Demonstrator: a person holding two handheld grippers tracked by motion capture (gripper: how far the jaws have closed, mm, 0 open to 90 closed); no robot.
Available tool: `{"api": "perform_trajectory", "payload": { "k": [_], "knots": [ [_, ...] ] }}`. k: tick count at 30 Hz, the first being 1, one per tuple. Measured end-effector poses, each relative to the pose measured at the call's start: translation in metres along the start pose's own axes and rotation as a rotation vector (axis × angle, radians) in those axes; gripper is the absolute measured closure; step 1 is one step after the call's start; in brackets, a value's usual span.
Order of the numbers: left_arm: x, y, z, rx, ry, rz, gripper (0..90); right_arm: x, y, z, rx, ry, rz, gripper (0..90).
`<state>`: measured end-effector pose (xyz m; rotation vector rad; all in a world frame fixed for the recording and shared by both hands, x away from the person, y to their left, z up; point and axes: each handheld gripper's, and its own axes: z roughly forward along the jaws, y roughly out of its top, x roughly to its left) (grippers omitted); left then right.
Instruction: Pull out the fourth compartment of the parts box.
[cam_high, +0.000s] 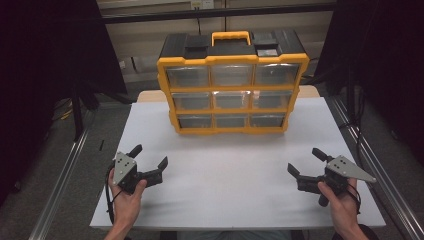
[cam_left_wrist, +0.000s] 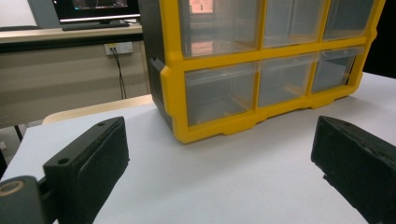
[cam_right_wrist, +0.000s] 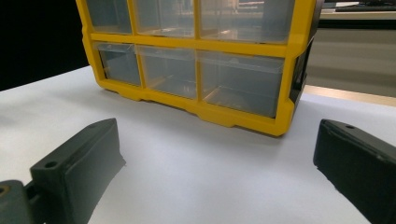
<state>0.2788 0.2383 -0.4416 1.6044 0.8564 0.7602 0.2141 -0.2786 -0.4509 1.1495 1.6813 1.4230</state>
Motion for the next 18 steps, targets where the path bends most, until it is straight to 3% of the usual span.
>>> {"api": "perform_trajectory", "payload": {
  "k": [6, 18],
  "knots": [
    [-0.001, 0.009, 0.007, -0.02, 0.011, 0.005, 3.7, 0.0, 0.0, -0.001, -0.007, 0.006, -0.003, 0.7],
    [-0.009, 0.033, 0.036, -0.058, -0.004, 0.128, 1.7, 0.0, 0.0, -0.001, -0.009, 0.002, 0.0, 0.8]
  ]
}}
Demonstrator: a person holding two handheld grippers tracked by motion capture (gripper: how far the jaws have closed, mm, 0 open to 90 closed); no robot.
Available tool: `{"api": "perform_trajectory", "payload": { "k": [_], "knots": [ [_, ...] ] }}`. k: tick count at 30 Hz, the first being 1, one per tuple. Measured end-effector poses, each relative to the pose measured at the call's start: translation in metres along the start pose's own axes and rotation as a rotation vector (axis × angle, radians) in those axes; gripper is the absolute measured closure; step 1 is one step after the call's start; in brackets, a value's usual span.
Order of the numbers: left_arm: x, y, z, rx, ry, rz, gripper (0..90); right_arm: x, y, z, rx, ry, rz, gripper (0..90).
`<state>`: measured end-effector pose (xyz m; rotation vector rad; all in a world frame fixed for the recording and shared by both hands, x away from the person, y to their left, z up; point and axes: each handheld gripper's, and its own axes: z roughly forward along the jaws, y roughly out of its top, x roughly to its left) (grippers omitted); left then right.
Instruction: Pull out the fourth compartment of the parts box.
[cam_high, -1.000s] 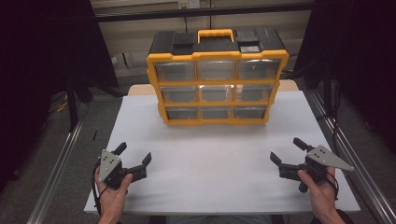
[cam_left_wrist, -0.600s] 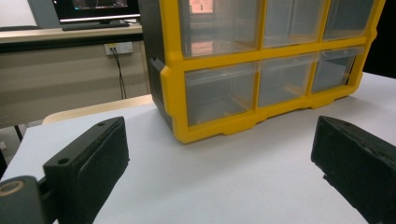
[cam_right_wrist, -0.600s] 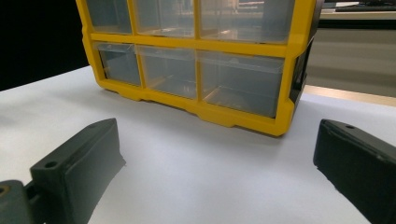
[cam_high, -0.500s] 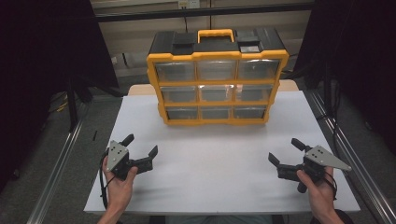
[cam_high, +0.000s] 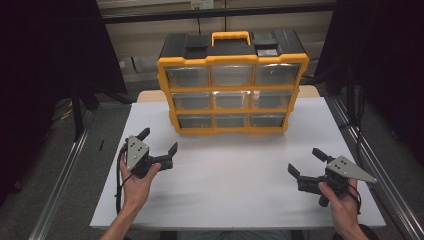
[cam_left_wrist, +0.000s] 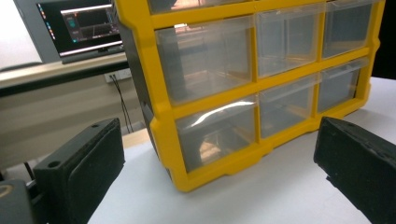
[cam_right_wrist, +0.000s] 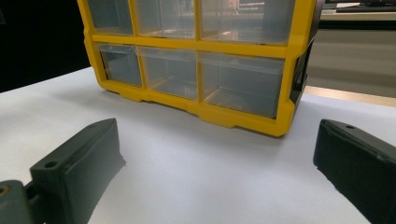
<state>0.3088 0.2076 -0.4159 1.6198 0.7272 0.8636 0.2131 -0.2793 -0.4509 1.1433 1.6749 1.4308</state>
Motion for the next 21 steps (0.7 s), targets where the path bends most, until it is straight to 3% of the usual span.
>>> {"api": "perform_trajectory", "payload": {
  "k": [3, 4, 8, 11, 16, 21],
  "knots": [
    [0.0, 0.002, 0.004, 0.0, -0.006, 0.028, 1.3, 0.0, 0.0, 0.0, -0.002, 0.0, 0.0, 0.7],
    [0.0, 0.004, 0.009, -0.004, -0.006, 0.063, 1.4, 0.0, 0.0, 0.0, -0.002, 0.0, 0.001, 0.7],
    [0.002, 0.007, 0.014, -0.02, 0.006, 0.099, 1.4, 0.0, 0.0, 0.0, -0.002, 0.001, 0.0, 0.8],
    [0.004, 0.011, 0.021, -0.044, 0.032, 0.163, 1.3, 0.0, 0.0, 0.0, -0.001, 0.002, 0.0, 0.8],
    [0.006, 0.015, 0.027, -0.052, 0.029, 0.16, 1.3, 0.0, 0.0, 0.0, -0.001, 0.003, -0.001, 0.7],
    [0.007, 0.017, 0.032, -0.038, 0.032, 0.214, 1.3, 0.0, 0.0, 0.001, -0.001, 0.002, -0.001, 0.7]
  ]
}}
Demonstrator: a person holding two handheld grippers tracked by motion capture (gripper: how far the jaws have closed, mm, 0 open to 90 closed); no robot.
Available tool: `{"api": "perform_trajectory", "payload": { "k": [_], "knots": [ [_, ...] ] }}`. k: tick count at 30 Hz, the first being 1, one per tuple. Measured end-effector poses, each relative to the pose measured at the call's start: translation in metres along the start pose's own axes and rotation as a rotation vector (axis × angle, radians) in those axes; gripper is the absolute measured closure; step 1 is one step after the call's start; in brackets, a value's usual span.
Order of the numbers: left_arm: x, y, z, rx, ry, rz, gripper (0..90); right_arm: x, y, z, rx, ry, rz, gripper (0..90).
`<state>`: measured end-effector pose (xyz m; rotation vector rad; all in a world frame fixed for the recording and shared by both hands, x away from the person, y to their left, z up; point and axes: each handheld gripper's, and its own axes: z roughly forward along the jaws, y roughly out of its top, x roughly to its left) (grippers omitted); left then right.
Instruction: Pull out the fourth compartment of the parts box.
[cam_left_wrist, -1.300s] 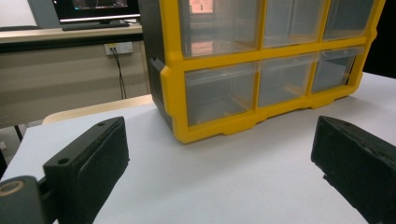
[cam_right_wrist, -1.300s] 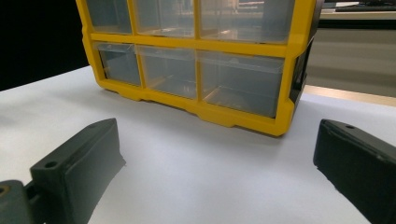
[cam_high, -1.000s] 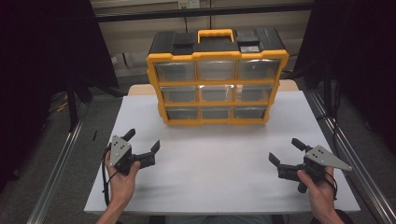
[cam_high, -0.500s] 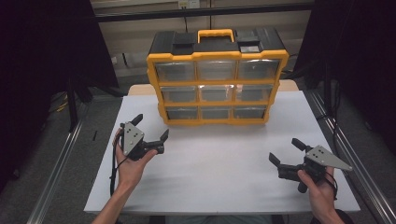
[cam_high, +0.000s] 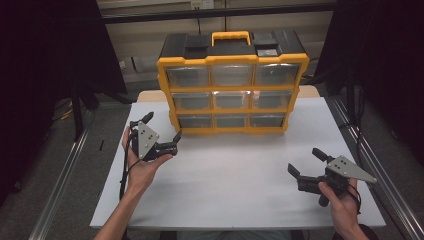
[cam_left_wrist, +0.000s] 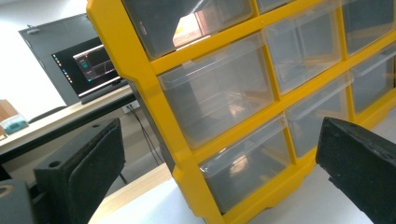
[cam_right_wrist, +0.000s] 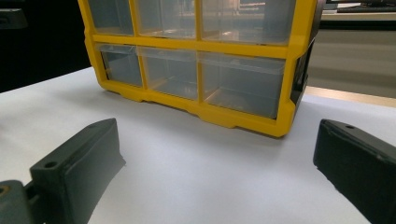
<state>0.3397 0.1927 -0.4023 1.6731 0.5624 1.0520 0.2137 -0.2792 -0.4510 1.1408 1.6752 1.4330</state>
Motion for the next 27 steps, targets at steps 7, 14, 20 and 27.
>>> {"api": "perform_trajectory", "payload": {
  "k": [7, 14, 20, 27],
  "knots": [
    [0.003, 0.011, 0.012, -0.012, 0.004, 0.088, 1.9, 0.0, 0.0, 0.0, 0.0, 0.001, 0.001, 0.7],
    [0.007, 0.018, 0.019, -0.017, 0.026, 0.205, 1.9, 0.0, 0.0, 0.0, -0.001, 0.0, 0.0, 0.7],
    [0.005, 0.017, 0.025, -0.007, 0.041, 0.284, 3.3, 0.0, 0.0, 0.0, -0.001, 0.0, 0.0, 0.7],
    [0.001, 0.016, 0.032, 0.007, 0.048, 0.382, 4.4, 0.0, 0.0, 0.0, 0.0, 0.002, -0.001, 0.7]
  ]
}}
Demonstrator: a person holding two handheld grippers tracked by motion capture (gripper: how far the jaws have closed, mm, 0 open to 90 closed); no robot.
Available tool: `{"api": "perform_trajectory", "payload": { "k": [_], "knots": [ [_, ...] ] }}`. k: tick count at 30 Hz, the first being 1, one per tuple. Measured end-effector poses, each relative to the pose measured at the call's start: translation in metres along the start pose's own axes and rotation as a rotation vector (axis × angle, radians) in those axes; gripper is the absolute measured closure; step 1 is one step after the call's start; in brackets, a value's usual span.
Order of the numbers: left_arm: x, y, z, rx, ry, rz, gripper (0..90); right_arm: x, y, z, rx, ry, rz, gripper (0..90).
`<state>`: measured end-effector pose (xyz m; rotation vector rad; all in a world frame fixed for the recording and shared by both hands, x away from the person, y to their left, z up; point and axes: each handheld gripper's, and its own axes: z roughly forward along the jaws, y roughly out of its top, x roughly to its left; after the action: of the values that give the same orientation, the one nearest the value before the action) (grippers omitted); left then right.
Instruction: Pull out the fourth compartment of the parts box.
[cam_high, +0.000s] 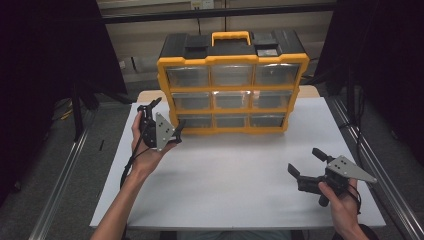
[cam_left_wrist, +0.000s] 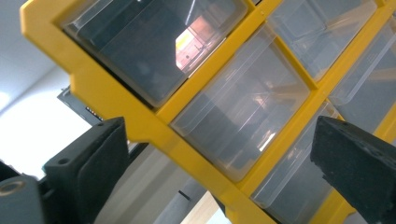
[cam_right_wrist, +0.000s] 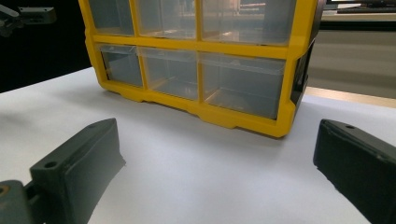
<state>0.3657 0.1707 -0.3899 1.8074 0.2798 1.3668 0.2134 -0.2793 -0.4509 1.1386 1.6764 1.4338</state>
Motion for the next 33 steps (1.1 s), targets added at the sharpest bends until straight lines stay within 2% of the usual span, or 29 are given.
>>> {"api": "perform_trajectory", "payload": {
  "k": [1, 2, 4, 6, 8, 9, 10, 11, 12, 14, 15, 16, 18, 19, 21, 23, 24, 25, 27, 28, 29, 30, 31, 33],
  "knots": [
    [-0.001, 0.0, 0.002, -0.004, 0.0, 0.005, 4.8, 0.0, 0.0, 0.0, -0.001, 0.001, 0.002, 0.8],
    [0.001, 0.0, 0.004, 0.002, 0.006, 0.053, 5.1, 0.0, 0.0, 0.0, -0.001, 0.003, 0.002, 0.9],
    [-0.001, 0.0, 0.006, 0.008, 0.01, 0.069, 5.1, 0.0, 0.0, 0.0, 0.0, 0.008, 0.006, 0.9],
    [-0.002, 0.0, 0.009, 0.015, 0.017, 0.129, 5.5, 0.0, 0.0, 0.0, -0.001, 0.009, 0.006, 0.9],
    [-0.003, 0.002, 0.012, 0.026, -0.004, 0.205, 6.7, 0.0, 0.0, 0.0, -0.001, 0.008, 0.006, 0.9],
    [-0.003, 0.002, 0.012, 0.026, -0.004, 0.205, 7.2, 0.0, 0.0, 0.0, -0.001, 0.008, 0.006, 0.9],
    [-0.005, 0.003, 0.014, 0.042, 0.0, 0.271, 7.2, 0.0, 0.0, 0.0, -0.003, 0.007, 0.006, 0.9],
    [-0.005, 0.004, 0.017, 0.047, -0.005, 0.302, 7.0, 0.0, 0.0, 0.0, -0.001, 0.008, 0.006, 0.9],
    [-0.007, 0.004, 0.018, 0.055, -0.002, 0.306, 7.1, 0.0, 0.0, 0.0, -0.002, 0.006, 0.006, 0.9],
    [-0.009, 0.004, 0.021, 0.048, 0.013, 0.344, 7.1, 0.0, 0.0, 0.0, -0.002, 0.007, 0.01, 0.9],
    [-0.011, 0.003, 0.021, 0.066, 0.018, 0.351, 7.1, 0.0, 0.0, 0.0, -0.002, 0.009, 0.011, 0.9],
    [-0.012, 0.004, 0.023, 0.06, 0.026, 0.392, 7.2, 0.0, 0.0, 0.0, -0.003, 0.011, 0.009, 0.9],
    [-0.015, 0.002, 0.023, 0.074, 0.026, 0.401, 8.8, 0.0, 0.0, 0.0, -0.002, 0.012, 0.009, 0.9],
    [-0.018, 0.001, 0.026, 0.069, 0.027, 0.451, 9.5, 0.0, 0.0, 0.0, -0.001, 0.011, 0.009, 0.8],
    [-0.02, 0.0, 0.026, 0.088, 0.044, 0.487, 10.3, 0.0, 0.0, 0.0, -0.002, 0.012, 0.007, 0.9],
    [-0.02, -0.001, 0.028, 0.085, 0.059, 0.508, 10.2, 0.0, 0.0, 0.0, -0.002, 0.012, 0.009, 0.9],
    [-0.022, -0.002, 0.03, 0.06, 0.074, 0.498, 11.0, 0.0, 0.0, 0.0, 0.001, 0.013, 0.01, 0.8],
    [-0.021, -0.002, 0.03, 0.069, 0.083, 0.519, 12.9, 0.0, 0.0, 0.0, 0.0, 0.011, 0.008, 0.8],
    [-0.019, 0.0, 0.028, 0.103, 0.09, 0.596, 13.9, 0.0, 0.0, -0.001, 0.002, 0.013, 0.009, 0.9],
    [-0.019, 0.0, 0.028, 0.103, 0.09, 0.596, 15.3, 0.0, 0.0, -0.001, 0.002, 0.013, 0.009, 0.9],
    [-0.021, -0.002, 0.031, 0.093, 0.102, 0.635, 17.0, 0.0, 0.0, 0.0, -0.001, 0.01, 0.006, 0.9],
    [-0.021, -0.002, 0.031, 0.093, 0.102, 0.635, 17.1, 0.0, 0.0, 0.0, -0.002, 0.012, 0.007, 0.9],
    [-0.021, -0.003, 0.031, 0.112, 0.101, 0.647, 17.4, 0.0, 0.0, 0.0, 0.001, 0.015, 0.004, 0.9],
    [-0.02, -0.002, 0.033, 0.129, 0.117, 0.691, 23.7, 0.0, 0.0, 0.0, 0.0, 0.014, 0.004, 0.9]
  ]
}}
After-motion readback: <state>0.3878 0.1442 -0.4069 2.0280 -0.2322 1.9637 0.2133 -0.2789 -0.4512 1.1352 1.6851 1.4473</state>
